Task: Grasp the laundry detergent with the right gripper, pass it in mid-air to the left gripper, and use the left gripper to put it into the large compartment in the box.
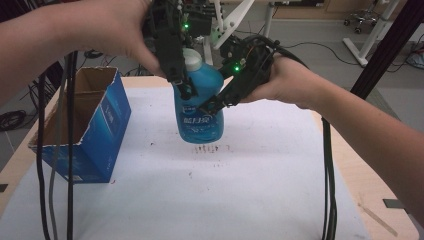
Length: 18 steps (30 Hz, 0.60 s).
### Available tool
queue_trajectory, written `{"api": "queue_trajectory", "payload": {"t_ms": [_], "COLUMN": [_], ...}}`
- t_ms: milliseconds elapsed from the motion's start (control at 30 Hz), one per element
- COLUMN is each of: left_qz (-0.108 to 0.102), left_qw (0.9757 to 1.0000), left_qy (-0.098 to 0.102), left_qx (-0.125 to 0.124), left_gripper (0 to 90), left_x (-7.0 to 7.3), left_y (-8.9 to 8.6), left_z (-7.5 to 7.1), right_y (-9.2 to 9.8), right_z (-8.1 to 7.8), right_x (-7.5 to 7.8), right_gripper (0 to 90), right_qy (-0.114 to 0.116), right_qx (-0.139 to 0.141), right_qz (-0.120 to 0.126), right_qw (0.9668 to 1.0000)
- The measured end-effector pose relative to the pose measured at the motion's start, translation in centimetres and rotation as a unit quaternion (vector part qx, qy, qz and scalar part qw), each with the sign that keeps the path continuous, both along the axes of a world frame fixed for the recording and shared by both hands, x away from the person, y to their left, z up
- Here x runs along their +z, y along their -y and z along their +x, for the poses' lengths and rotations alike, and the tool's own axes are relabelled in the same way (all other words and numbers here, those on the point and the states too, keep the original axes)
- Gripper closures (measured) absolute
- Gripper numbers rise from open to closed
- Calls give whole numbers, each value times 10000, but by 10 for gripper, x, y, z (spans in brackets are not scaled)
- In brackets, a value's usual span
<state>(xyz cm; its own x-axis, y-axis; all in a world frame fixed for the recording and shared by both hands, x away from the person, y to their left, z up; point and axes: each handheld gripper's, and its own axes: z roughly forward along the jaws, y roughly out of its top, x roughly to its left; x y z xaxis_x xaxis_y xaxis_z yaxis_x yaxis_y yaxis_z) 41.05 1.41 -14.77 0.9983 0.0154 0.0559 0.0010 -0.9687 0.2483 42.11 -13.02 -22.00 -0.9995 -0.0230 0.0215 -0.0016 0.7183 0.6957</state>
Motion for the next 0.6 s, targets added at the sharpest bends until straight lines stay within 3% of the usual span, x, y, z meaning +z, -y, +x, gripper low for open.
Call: {"api": "queue_trajectory", "payload": {"t_ms": [600], "left_qz": [46], "left_qw": [9999], "left_qy": [-117], "left_qx": [55], "left_gripper": [275], "left_x": [-2], "left_y": [0], "left_z": [1], "right_y": [-1], "right_z": [0], "right_x": [-1], "right_gripper": [462], "right_qy": [-36], "right_qx": [19], "right_qz": [-33], "right_qw": [10000]}}
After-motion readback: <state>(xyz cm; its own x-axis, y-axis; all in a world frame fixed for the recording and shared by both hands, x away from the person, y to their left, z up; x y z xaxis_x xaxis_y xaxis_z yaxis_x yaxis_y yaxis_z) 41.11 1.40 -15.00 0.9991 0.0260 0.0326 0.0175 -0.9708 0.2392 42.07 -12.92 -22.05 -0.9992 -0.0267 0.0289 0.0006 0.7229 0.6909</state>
